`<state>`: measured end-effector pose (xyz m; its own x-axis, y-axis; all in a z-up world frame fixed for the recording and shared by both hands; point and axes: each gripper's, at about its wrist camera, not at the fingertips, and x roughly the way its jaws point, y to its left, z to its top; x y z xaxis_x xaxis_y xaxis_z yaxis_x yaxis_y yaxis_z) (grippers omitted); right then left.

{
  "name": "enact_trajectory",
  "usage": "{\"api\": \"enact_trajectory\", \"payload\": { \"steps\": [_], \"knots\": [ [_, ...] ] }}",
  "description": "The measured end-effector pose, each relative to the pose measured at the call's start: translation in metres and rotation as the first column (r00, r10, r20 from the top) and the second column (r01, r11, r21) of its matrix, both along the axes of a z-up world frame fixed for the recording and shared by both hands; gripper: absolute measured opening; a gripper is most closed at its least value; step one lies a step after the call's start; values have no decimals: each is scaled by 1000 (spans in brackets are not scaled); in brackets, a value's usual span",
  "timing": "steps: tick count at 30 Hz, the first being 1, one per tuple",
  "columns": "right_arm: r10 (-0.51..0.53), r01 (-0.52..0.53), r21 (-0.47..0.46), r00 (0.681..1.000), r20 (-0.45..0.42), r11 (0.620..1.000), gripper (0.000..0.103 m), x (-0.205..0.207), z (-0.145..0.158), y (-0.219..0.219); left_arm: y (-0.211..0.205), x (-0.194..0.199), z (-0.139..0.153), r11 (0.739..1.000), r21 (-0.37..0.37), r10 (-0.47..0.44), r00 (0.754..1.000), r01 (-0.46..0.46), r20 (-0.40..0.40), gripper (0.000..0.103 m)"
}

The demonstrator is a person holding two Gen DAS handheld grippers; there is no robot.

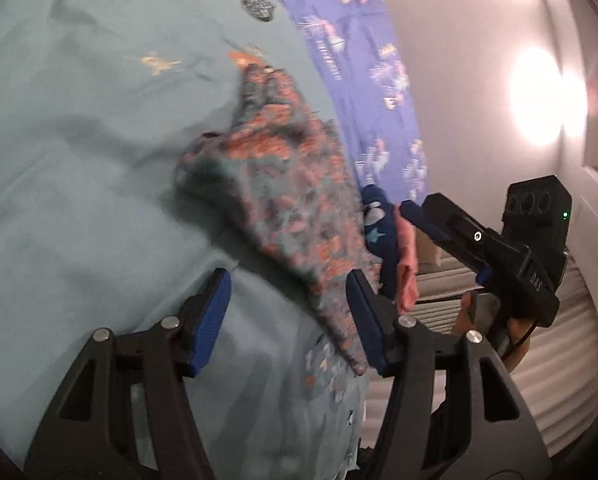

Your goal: Fold small clothes

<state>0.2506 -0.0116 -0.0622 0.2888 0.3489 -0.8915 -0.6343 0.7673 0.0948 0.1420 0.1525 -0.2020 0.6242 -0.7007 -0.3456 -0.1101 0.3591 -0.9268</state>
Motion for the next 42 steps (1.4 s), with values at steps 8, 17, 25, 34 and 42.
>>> {"api": "enact_trajectory", "payload": {
  "steps": [8,17,25,34,42],
  "knots": [
    [-52,51,60,999,4,997,84,0,17,-7,21,57,-24,973,-230,1,998,-16,-66,64],
    [-112,112,-29,994,5,993,84,26,12,20,-1,50,24,991,101,69,989,-83,133,9],
    [-140,116,-106,957,-254,988,84,97,12,61,-49,36,76,902,395,51,951,-175,306,8],
    [33,-167,-557,969,-243,813,84,94,-39,141,-93,35,84,782,579,-40,910,-229,413,8],
    [65,-197,-713,976,-208,673,13,87,-86,156,-87,37,83,786,580,-39,919,-214,391,8]
  ]
}}
